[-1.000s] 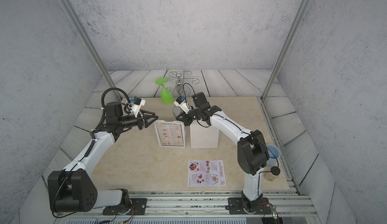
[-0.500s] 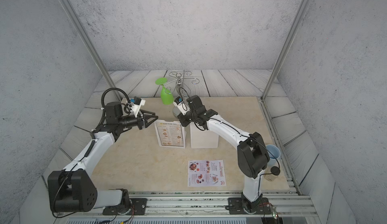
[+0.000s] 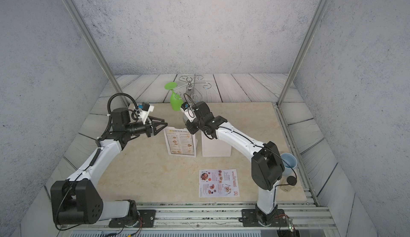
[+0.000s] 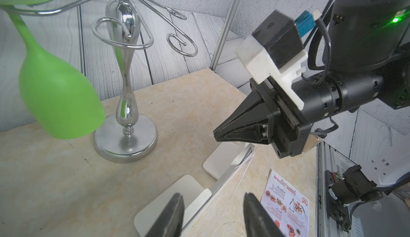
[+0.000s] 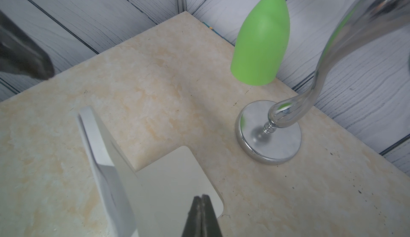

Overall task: Insert the menus into the narrow rack
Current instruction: Insert the menu into the narrow rack.

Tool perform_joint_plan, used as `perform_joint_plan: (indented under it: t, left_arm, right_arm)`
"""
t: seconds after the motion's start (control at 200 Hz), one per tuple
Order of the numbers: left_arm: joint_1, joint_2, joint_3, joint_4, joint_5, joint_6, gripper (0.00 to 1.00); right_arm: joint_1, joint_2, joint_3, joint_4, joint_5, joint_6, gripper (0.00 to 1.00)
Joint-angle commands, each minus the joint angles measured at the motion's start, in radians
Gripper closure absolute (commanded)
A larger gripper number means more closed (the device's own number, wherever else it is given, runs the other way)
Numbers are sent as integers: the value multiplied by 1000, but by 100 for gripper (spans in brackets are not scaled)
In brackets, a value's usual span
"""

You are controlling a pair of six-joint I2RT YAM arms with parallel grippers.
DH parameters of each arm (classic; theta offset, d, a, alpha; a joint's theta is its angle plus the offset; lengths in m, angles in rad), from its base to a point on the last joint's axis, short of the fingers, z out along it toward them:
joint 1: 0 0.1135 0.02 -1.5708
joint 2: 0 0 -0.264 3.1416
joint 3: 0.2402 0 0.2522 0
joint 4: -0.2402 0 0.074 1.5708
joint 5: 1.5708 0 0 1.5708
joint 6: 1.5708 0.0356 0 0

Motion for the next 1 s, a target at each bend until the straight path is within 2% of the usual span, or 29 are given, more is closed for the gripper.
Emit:
perform_joint_plan:
  t: [0.0, 0.991]
  left_arm:
    - [9, -19, -13, 25, 10, 5, 52]
    - [10, -28, -22, 32, 8, 0, 52]
  right_arm:
    - [10, -78, 27, -36, 25, 19, 94]
    - [62, -150, -51, -21, 147, 81, 94]
